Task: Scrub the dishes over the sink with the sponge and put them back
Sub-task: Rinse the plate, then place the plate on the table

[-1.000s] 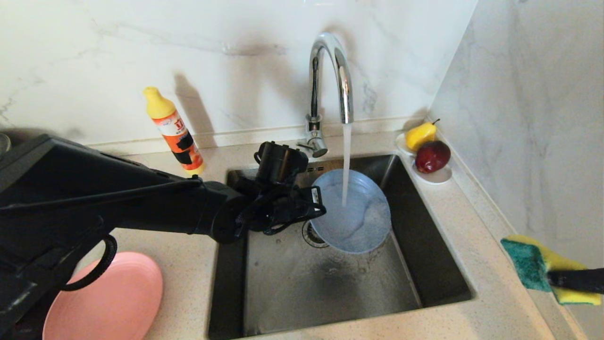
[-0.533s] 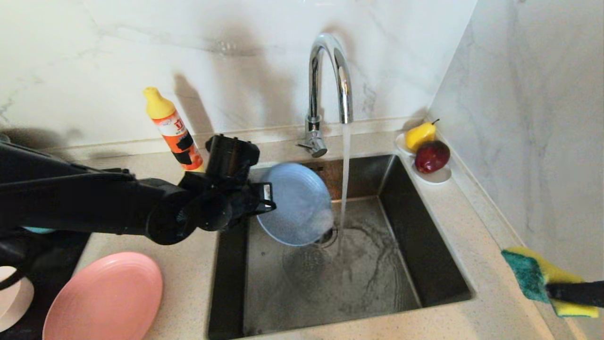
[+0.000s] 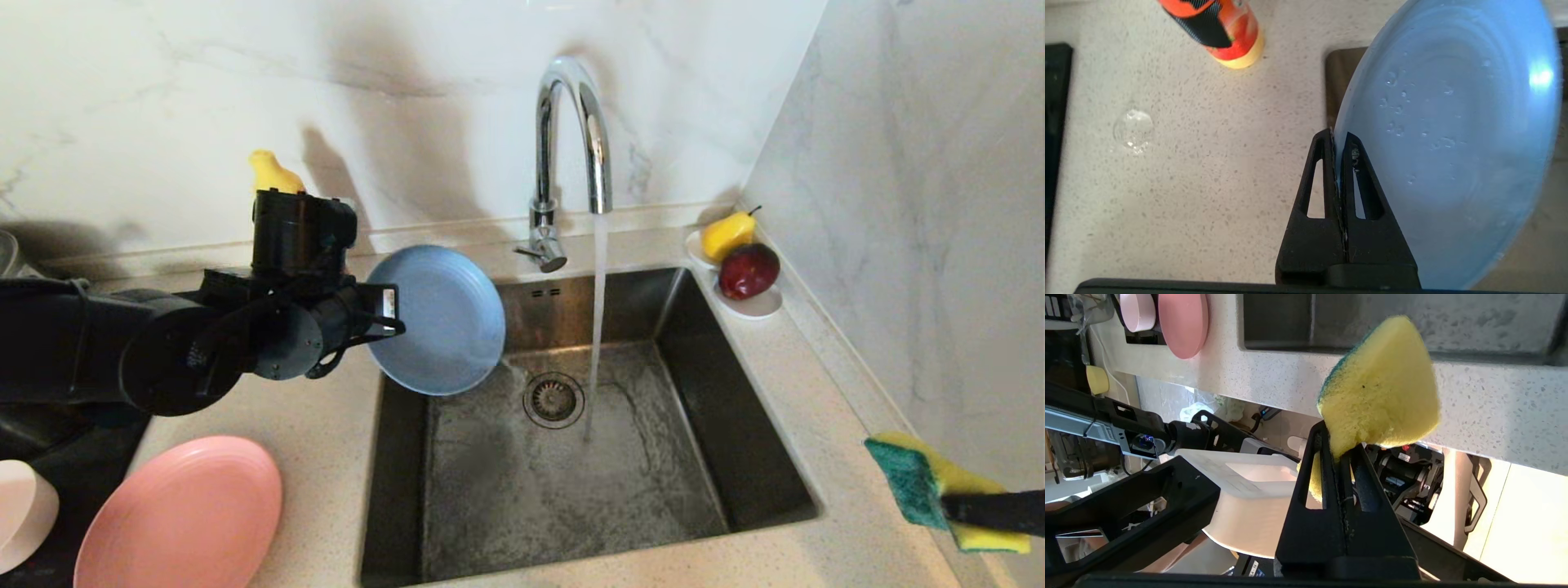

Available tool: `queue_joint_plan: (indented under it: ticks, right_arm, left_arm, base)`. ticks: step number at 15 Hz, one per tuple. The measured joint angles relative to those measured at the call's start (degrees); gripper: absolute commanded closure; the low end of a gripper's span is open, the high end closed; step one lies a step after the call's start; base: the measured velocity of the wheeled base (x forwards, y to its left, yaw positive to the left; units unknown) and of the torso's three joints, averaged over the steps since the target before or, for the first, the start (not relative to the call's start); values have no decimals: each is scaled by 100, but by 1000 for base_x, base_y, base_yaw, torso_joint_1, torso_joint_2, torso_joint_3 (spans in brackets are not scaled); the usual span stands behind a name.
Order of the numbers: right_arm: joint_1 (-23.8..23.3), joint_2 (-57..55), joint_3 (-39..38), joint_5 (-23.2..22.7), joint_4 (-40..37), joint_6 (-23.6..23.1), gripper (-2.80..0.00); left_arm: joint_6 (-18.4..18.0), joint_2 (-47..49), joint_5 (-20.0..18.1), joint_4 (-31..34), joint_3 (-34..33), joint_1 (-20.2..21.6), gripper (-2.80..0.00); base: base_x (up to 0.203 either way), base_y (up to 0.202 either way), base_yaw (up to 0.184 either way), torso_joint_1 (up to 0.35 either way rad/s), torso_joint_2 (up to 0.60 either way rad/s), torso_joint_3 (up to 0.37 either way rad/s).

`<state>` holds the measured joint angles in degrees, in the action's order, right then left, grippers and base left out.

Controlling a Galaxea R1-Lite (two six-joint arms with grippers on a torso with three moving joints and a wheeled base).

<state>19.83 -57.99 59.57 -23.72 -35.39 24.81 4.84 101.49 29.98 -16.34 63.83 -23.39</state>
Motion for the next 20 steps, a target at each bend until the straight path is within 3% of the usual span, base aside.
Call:
queue_joint_plan:
  ticks: [9, 16, 20]
  right_arm:
    - [-7, -24, -168, 0, 8, -28, 0]
    - [-7, -33, -383, 3, 338, -14, 0]
    - [-7, -47, -378, 3, 342, -23, 0]
  left_arm:
    - [-229, -217, 9, -2, -74, 2, 0]
    - [-857, -313, 52, -2, -72, 104, 0]
    - [-649, -492, -24, 57, -41, 165, 0]
  base:
    - [0, 0, 0, 0, 0, 0]
    - [0, 0, 0, 0, 0, 0]
    - [0, 0, 0, 0, 0, 0]
